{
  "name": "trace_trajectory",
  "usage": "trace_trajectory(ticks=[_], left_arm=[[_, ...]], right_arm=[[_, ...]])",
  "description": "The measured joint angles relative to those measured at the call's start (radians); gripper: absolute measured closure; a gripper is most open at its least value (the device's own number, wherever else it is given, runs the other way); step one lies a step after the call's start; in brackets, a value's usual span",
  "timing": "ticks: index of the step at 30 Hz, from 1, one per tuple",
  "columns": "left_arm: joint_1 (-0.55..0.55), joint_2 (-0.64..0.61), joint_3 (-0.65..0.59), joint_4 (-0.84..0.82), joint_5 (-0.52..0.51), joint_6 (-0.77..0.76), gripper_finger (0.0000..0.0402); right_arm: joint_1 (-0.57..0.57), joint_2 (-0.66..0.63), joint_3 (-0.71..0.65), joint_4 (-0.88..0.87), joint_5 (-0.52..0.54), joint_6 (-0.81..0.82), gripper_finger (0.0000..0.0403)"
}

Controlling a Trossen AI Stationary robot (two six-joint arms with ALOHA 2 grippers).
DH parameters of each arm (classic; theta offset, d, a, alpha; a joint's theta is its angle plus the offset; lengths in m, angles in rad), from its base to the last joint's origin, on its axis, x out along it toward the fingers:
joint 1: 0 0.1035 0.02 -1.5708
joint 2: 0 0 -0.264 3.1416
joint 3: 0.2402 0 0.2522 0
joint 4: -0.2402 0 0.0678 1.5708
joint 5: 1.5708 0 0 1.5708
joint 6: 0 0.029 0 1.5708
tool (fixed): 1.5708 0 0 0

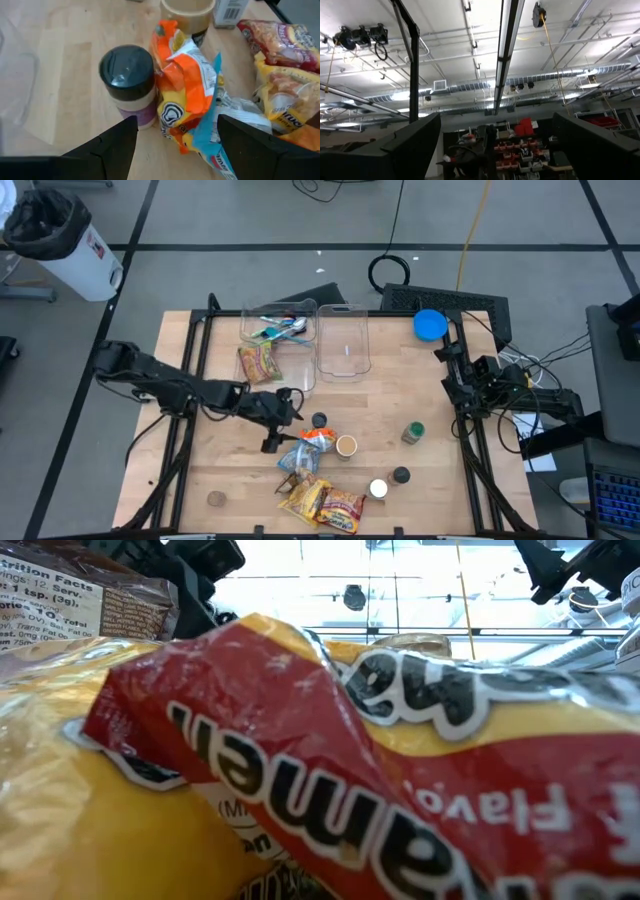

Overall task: Pick & Place Food Item
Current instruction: Put the orange noodle pack into the bottom left transparent bin

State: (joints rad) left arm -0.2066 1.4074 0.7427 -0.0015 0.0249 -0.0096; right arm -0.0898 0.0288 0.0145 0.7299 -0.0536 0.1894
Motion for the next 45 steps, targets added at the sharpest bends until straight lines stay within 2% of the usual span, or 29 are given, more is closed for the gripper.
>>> trace_trajectory(ticks=[7, 10, 14, 21, 27, 31, 35, 40, 45], left_arm=[[-0.010, 0.074, 0.001, 0.070, -0.001, -0.002, 0.0119], [-0.009, 0.082, 0.001, 0.091, -0.003, -0.019, 0.0133], [-0.009, 0.082, 0.001, 0.111, -0.005, -0.020, 0.0184], [0.008, 0.081, 0.001, 0.134, -0.008, -0.021, 0.0302], [0.035, 0.024, 0.023, 0.120, 0.004, -0.018, 0.0389], [0.046, -0.064, 0.034, 0.123, -0.002, 0.012, 0.0388], [0.055, -0.176, 0.035, 0.120, -0.064, 0.090, 0.0391], [0.073, -0.301, 0.035, 0.094, -0.193, 0.186, 0.0391], [0.113, -0.369, 0.036, 0.014, -0.346, 0.247, 0.0396]], right_arm=[[0.000, 0.001, 0.000, -0.040, 0.000, 0.000, 0.0023], [0.000, 0.001, 0.000, -0.060, 0.000, 0.000, 0.0023], [0.000, 0.003, 0.000, -0.071, 0.000, 0.000, 0.0023], [0.000, 0.005, 0.000, -0.077, 0.000, 0.000, 0.0023], [0.000, 0.005, 0.000, -0.078, 0.000, 0.000, 0.0023], [0.000, 0.005, 0.000, -0.077, 0.000, 0.000, 0.0023], [0.000, 0.005, 0.000, -0.077, 0.000, 0.000, 0.0023], [0.000, 0.005, 0.000, -0.077, 0.000, 0.000, 0.0023], [0.000, 0.005, 0.000, -0.077, 0.000, 0.000, 0.0023]])
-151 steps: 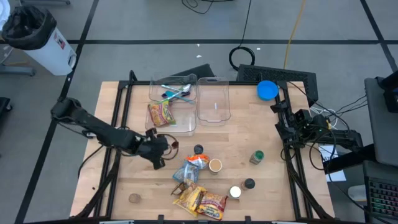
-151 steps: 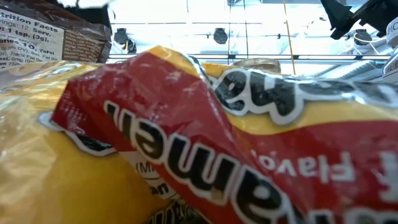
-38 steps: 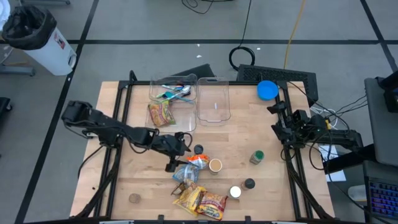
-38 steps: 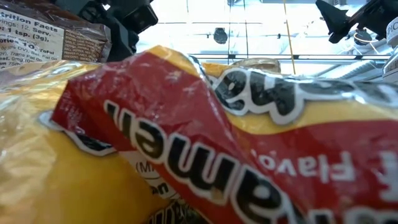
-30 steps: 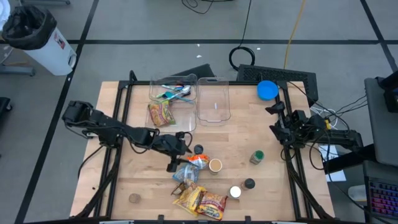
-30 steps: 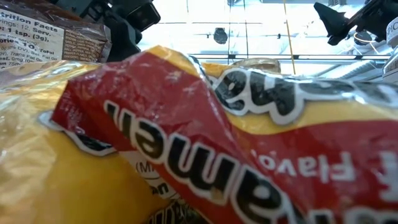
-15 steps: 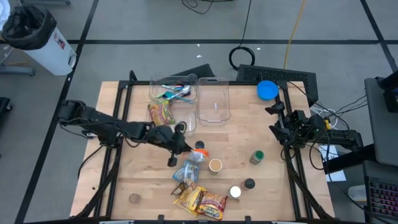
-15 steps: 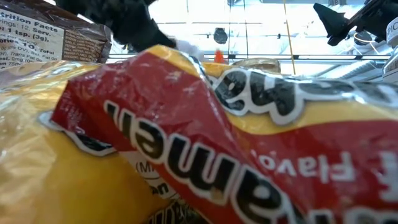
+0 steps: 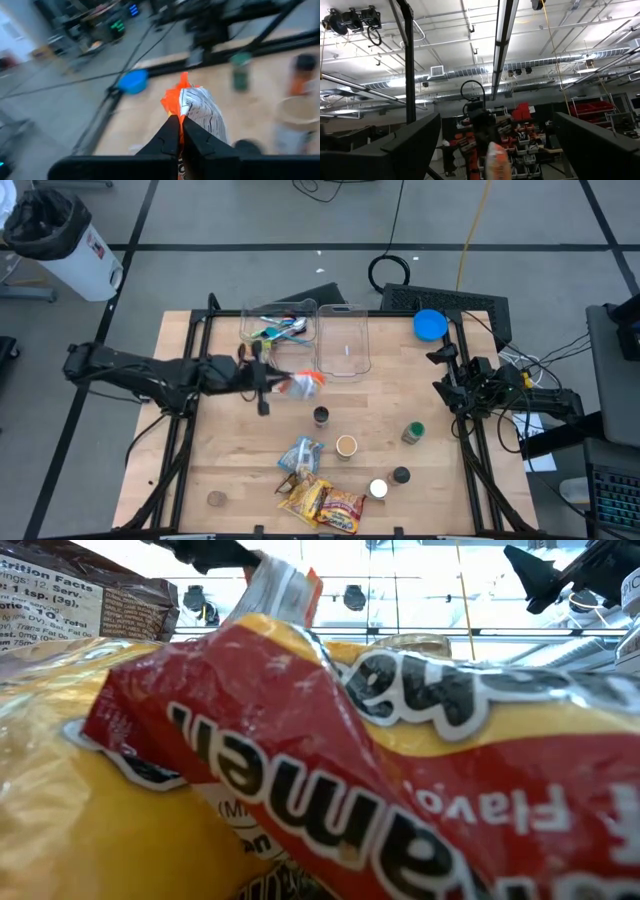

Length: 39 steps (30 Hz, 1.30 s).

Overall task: Pick & Place Food Item
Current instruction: Put the orange noodle pack into the bottom left transparent bin

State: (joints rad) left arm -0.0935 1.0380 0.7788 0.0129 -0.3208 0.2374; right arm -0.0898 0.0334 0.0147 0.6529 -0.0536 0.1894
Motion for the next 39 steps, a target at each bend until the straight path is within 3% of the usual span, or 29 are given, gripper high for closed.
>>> trace_trajectory(ticks=[4, 11, 26, 34, 39], left_arm=[[0.063, -0.001, 0.000, -0.081, -0.048, -0.010, 0.0390], [0.198, 0.026, -0.033, -0.141, -0.006, -0.037, 0.0396], [0.413, 0.024, -0.423, 0.391, 0.115, -0.055, 0.0396], [0.454, 0.024, -0.447, 0.411, 0.104, -0.111, 0.0371], [0.454, 0.024, -0.447, 0.410, 0.104, -0.128, 0.0363]], right_arm=[[0.000, 0.000, 0.000, 0.000, 0.000, 0.000, 0.0023], [0.000, 0.000, 0.000, 0.001, 0.000, 0.000, 0.0023], [0.000, 0.000, 0.000, 0.001, 0.000, 0.000, 0.0023], [0.000, 0.000, 0.000, 0.000, 0.000, 0.000, 0.0023], [-0.001, -0.001, 0.000, -0.114, 0.027, -0.154, 0.0023]])
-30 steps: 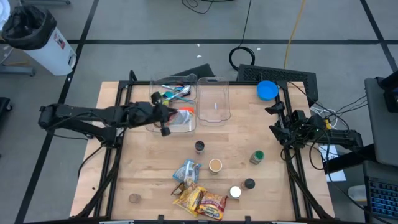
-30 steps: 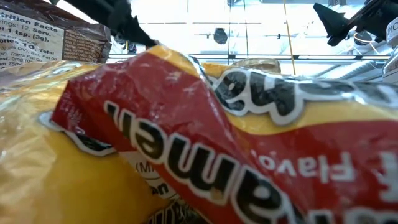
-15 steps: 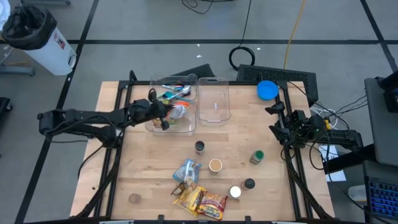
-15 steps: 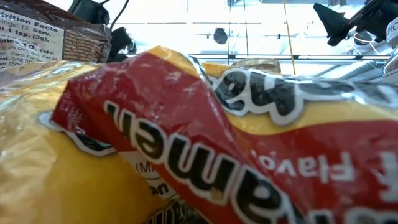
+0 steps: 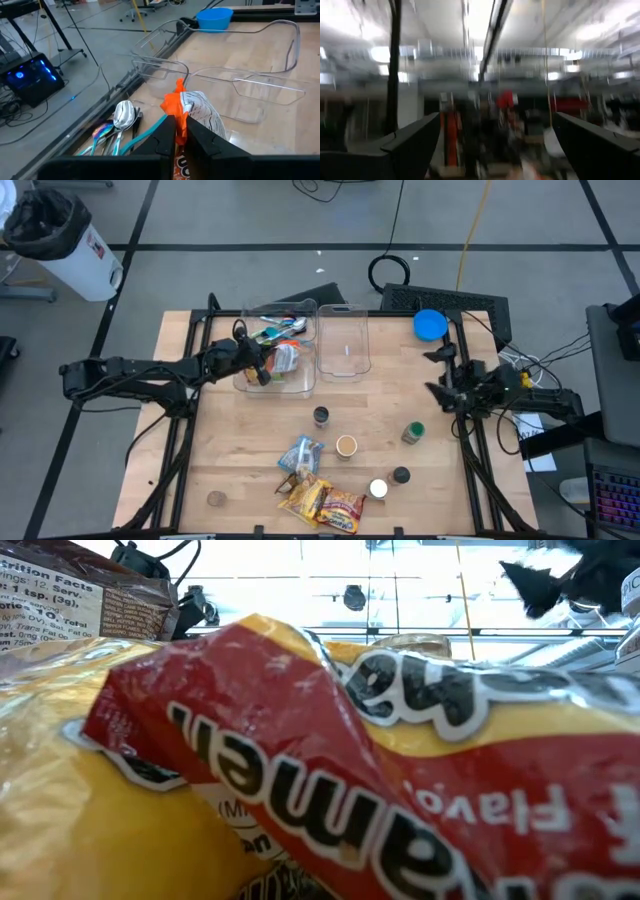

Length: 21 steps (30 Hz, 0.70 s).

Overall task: Pick & Place Food Item
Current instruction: Put the orange noodle pack into the bottom left transparent bin

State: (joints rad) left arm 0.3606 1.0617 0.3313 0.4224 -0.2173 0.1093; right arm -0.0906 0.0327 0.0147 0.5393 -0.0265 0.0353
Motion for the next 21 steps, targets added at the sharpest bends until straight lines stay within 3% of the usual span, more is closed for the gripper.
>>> trace_trajectory(ticks=[7, 15, 21], left_arm=[[0.000, 0.000, 0.000, 0.000, -0.001, 0.000, 0.0362], [0.000, 0.000, 0.000, 0.000, -0.001, -0.015, 0.0362], [0.000, 0.000, 0.000, 0.002, -0.002, -0.023, 0.0361]], right_arm=[[0.000, 0.002, 0.000, -0.300, 0.000, 0.016, 0.0023], [0.000, 0.006, 0.000, -0.443, -0.001, 0.031, 0.0023], [0.000, 0.006, 0.000, -0.454, -0.001, 0.031, 0.0023]])
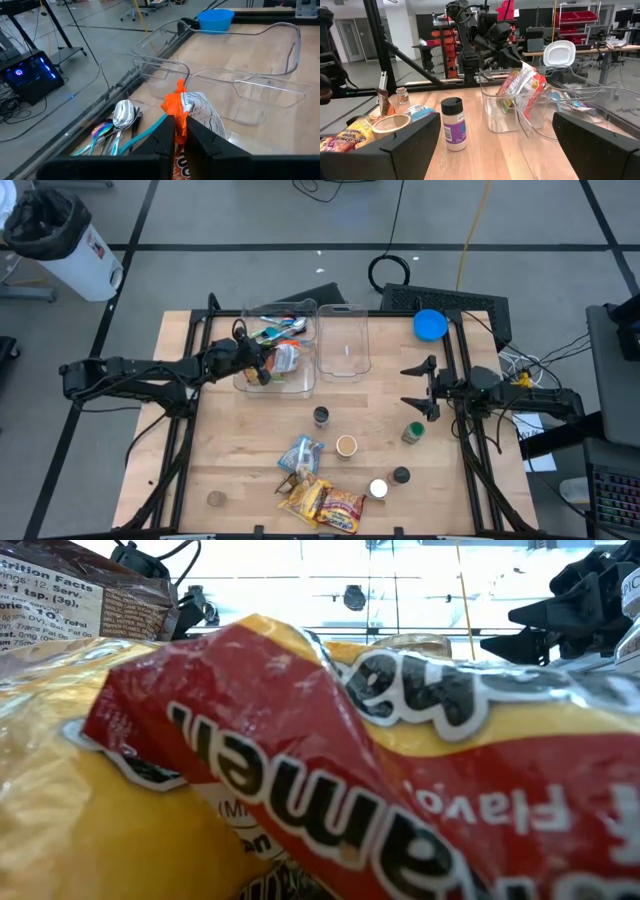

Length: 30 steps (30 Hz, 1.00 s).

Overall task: Pick & Place Food Item
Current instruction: Put the orange noodle pack into the bottom left transparent bin, then put the blue noodle pack into the bottom left transparent bin

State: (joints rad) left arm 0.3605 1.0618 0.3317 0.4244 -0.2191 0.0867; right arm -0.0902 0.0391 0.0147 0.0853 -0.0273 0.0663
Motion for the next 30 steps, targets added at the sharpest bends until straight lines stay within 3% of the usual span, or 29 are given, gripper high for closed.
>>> trace_trajectory(ticks=[6, 15, 20, 27, 30], left_arm=[[-0.002, -0.023, 0.001, 0.021, -0.017, -0.075, 0.0325], [-0.002, -0.066, 0.001, 0.023, -0.068, -0.130, 0.0173], [-0.031, -0.138, 0.001, 0.060, 0.107, -0.197, 0.0115], [-0.186, -0.199, 0.001, 0.060, 0.555, -0.352, 0.0090], [-0.306, -0.177, 0.001, 0.043, 0.575, -0.348, 0.0093]], right_arm=[[0.000, 0.000, 0.000, 0.000, 0.000, 0.000, 0.0023], [0.000, 0.000, 0.000, 0.000, 0.000, 0.000, 0.0023], [0.000, 0.000, 0.000, 0.000, 0.000, 0.000, 0.0023], [0.000, 0.000, 0.000, 0.000, 0.000, 0.000, 0.0023], [0.000, 0.000, 0.000, 0.000, 0.000, 0.000, 0.0023]])
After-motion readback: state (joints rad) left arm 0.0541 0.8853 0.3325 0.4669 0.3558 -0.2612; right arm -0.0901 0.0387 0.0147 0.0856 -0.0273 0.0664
